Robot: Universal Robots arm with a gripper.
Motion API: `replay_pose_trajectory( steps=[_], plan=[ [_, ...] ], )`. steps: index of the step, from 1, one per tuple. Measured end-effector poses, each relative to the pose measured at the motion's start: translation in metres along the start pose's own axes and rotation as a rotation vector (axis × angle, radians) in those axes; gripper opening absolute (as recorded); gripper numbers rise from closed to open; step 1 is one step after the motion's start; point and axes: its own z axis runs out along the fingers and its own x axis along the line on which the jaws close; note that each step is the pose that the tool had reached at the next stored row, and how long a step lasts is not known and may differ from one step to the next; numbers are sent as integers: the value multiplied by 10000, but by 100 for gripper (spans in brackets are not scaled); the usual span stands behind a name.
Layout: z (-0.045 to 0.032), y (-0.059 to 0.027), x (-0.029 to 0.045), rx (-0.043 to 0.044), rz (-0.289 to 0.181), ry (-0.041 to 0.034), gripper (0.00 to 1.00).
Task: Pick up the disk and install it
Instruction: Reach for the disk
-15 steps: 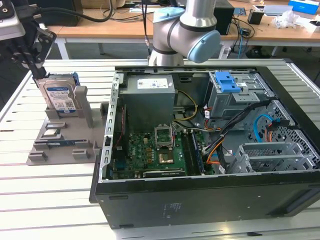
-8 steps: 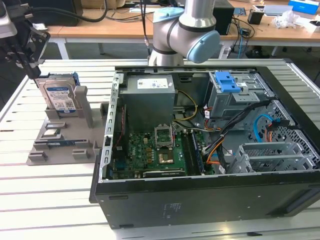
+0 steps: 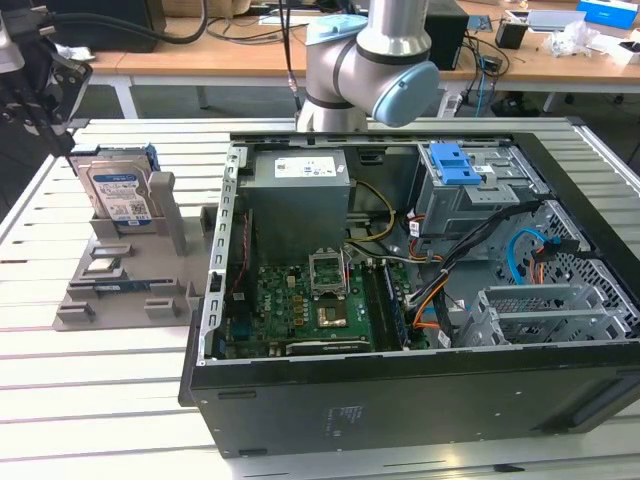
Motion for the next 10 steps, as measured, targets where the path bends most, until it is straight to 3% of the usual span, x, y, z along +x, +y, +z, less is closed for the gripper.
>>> replay_pose_trajectory(
  steps=[10],
  plan=[
    [15,176,70,2,0,0,11]
  ],
)
